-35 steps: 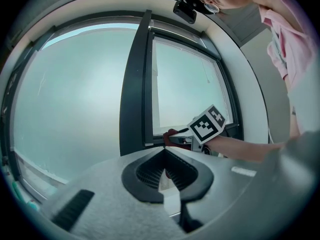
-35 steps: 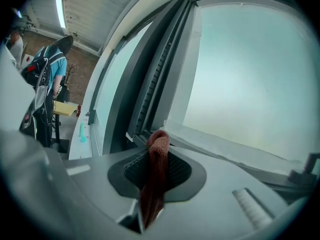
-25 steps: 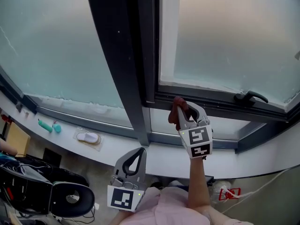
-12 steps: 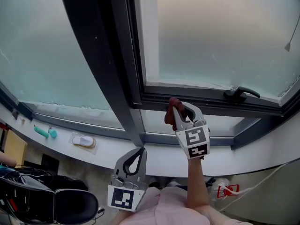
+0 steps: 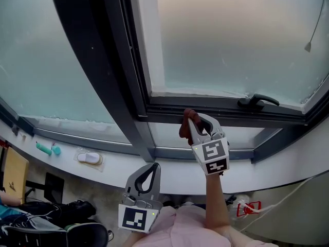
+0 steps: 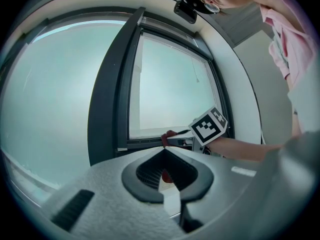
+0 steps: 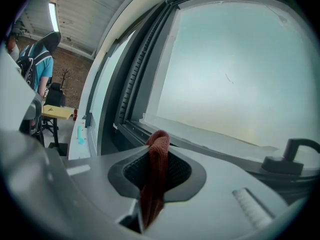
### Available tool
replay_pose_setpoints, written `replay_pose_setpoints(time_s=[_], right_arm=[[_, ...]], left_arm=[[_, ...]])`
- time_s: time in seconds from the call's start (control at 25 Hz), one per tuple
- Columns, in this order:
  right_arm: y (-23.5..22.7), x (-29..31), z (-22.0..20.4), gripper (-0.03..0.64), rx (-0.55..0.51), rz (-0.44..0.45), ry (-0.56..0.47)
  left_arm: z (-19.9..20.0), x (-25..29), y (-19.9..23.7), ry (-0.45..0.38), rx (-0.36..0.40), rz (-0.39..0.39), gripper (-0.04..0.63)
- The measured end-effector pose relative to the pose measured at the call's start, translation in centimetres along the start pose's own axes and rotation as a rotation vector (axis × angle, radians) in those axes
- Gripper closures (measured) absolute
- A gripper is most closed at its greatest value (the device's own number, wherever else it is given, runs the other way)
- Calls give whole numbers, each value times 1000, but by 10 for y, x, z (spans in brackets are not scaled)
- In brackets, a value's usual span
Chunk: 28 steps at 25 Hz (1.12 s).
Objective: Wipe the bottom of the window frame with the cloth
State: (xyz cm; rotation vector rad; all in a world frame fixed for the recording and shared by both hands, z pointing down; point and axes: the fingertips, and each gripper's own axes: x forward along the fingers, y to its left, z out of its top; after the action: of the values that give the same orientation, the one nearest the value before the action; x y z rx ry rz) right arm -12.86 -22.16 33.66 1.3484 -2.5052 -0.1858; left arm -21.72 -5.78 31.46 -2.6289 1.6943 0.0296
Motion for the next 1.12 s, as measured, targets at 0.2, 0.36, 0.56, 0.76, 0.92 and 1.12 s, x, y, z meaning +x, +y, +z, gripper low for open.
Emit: replay_pose_setpoints(time_s=[0.2, 0.36, 0.56, 0.76, 0.92, 1.12], right_arm=[[-11, -7, -5, 563, 0, -10, 16], [-21, -13, -8, 563, -2, -21, 24], [-34, -22, -14, 563, 2, -37, 33], [-49, -31, -20, 563, 3, -58, 37], [-61, -39, -25, 563, 13, -70, 38], [-69, -46, -28, 563, 13, -73, 32]], left_arm=[[0, 7, -8, 5, -6, -16, 595], [-1, 16, -19, 7, -16, -48, 595], [-1, 23, -30, 8, -23, -74, 595], [-2, 31, -43, 8, -28, -97, 595], [-1, 34, -52, 7, -25, -103, 595], [0, 34, -59, 2, -17, -86, 595]])
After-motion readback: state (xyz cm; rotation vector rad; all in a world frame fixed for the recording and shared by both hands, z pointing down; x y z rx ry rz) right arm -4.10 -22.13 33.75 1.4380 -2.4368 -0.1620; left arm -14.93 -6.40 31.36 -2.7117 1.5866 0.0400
